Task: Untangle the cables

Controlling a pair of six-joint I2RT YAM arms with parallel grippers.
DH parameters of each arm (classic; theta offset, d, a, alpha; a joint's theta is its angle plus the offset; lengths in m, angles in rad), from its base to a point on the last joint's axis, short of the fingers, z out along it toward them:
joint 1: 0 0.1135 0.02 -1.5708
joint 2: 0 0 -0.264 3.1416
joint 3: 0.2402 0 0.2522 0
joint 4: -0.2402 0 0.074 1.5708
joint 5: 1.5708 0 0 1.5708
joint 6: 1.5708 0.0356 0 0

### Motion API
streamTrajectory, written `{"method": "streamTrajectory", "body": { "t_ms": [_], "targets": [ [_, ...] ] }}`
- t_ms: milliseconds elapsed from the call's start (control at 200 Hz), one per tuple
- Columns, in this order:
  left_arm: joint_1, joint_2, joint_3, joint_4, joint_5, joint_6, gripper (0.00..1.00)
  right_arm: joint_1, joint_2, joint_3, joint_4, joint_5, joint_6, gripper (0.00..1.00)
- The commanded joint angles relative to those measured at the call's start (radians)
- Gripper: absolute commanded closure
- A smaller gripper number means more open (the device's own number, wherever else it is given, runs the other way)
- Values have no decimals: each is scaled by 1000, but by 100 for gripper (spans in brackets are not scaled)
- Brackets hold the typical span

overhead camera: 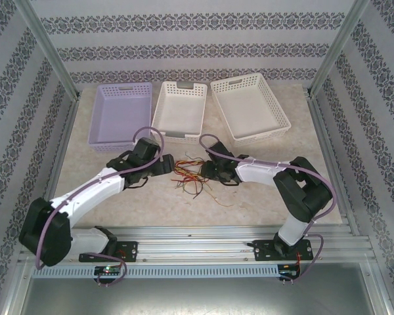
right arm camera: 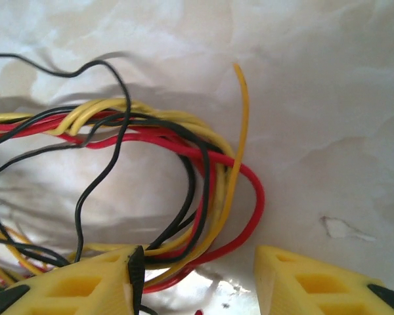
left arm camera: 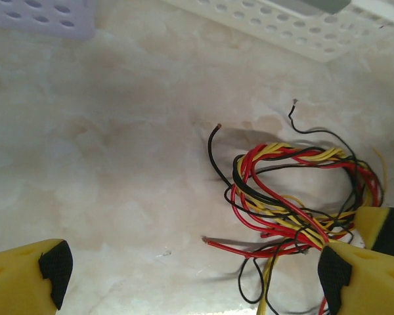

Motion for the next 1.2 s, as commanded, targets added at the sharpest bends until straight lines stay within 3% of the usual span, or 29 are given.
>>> {"method": "streamTrajectory", "body": {
  "t_ms": [0, 425, 1024, 1194],
  "targets": [
    [-47, 60, 55, -30, -64, -29, 3, -13, 28, 12, 31, -15, 20, 53],
    [-101, 288, 168, -46, -133, -82, 5, -39, 7, -25, 83, -45, 18, 56],
    [-123, 470, 235, 76, -42, -197, 8, -28, 5, -51, 125, -70, 0, 56],
    [-133, 498, 231, 110, -13, -215, 22, -25, -3, -55, 127, -65, 4, 57]
  ]
}}
